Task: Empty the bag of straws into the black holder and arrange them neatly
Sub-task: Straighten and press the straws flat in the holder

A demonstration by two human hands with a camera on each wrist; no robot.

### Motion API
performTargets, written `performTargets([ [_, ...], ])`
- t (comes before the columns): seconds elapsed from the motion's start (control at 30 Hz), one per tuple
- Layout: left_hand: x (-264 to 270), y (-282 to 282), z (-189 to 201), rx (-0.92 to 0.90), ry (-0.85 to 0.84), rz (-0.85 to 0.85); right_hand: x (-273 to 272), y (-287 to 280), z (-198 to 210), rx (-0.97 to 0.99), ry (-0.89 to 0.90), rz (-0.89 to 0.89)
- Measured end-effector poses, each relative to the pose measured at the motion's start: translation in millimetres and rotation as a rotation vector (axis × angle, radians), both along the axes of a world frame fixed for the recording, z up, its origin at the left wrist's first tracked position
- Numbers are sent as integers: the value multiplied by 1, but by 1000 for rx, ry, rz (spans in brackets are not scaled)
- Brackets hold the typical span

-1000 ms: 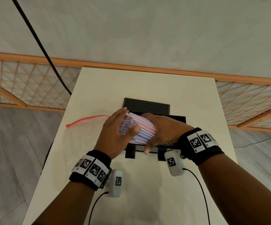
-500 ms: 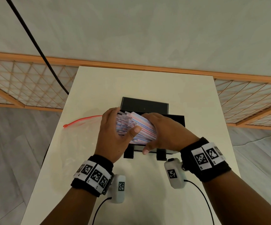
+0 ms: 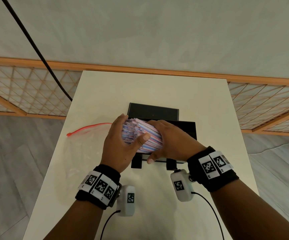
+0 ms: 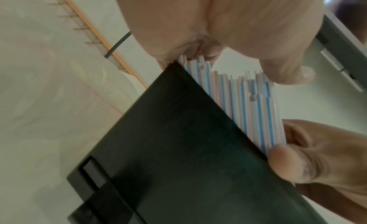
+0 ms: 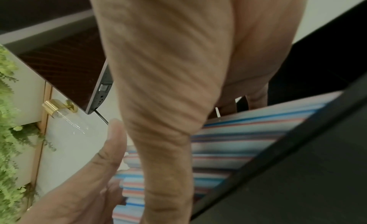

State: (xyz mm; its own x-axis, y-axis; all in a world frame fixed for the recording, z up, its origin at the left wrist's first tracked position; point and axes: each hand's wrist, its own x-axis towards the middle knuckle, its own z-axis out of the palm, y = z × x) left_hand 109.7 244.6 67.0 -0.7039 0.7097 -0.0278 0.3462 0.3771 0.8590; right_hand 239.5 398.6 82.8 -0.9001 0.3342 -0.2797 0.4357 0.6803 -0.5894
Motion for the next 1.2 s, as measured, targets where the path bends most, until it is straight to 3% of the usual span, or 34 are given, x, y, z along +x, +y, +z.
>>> performTargets([
  [0.27,-2,0,0,5,61,-76,1,0,2,-27,12,13],
  [0.6,0,-4,-4,112,-9,-94,-12,13,0,-253,-22,38],
  [1.2,-3,-4,-11,166,-122,-102,-24,13,5,-234,-100,92],
])
